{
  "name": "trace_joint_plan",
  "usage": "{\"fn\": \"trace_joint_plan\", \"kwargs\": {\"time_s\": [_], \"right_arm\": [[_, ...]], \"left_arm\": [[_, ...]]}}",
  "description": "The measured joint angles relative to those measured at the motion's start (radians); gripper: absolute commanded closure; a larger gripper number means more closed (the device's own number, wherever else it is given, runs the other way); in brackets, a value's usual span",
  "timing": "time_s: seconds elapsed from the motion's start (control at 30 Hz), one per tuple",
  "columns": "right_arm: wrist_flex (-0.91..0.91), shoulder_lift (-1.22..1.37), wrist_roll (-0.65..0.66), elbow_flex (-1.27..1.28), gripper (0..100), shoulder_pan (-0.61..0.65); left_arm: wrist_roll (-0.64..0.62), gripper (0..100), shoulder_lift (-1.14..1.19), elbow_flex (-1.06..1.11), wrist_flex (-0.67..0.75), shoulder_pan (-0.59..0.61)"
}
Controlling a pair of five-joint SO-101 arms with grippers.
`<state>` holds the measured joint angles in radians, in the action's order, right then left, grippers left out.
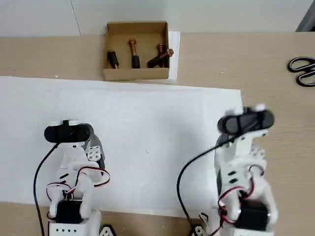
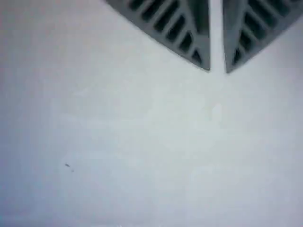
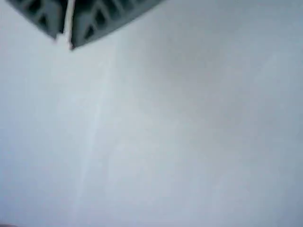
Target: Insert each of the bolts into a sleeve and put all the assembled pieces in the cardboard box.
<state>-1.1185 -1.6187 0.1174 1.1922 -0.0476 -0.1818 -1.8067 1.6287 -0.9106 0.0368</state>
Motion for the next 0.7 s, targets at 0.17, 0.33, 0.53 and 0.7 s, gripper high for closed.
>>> {"fn": "trace_joint_plan", "kwargs": {"time_s": [0.17, 0.33, 0.53, 0.7], "right_arm": [[0.012, -0.169, 0.005, 0.242, 99.6, -0.011], [0.068, -0.181, 0.006, 0.322, 99.6, -0.009], [0.178, -0.181, 0.006, 0.445, 99.6, -0.009], [0.203, -0.181, 0.006, 0.477, 99.5, -0.009]], "left_arm": [[0.0, 99, 0.0, 0.025, 0.0, 0.0], [0.003, 99, 0.0, 0.029, 0.0, 0.0], [0.003, 99, 0.0, 0.058, 0.0, 0.0], [0.003, 99, 0.0, 0.058, 0.0, 0.0]]}}
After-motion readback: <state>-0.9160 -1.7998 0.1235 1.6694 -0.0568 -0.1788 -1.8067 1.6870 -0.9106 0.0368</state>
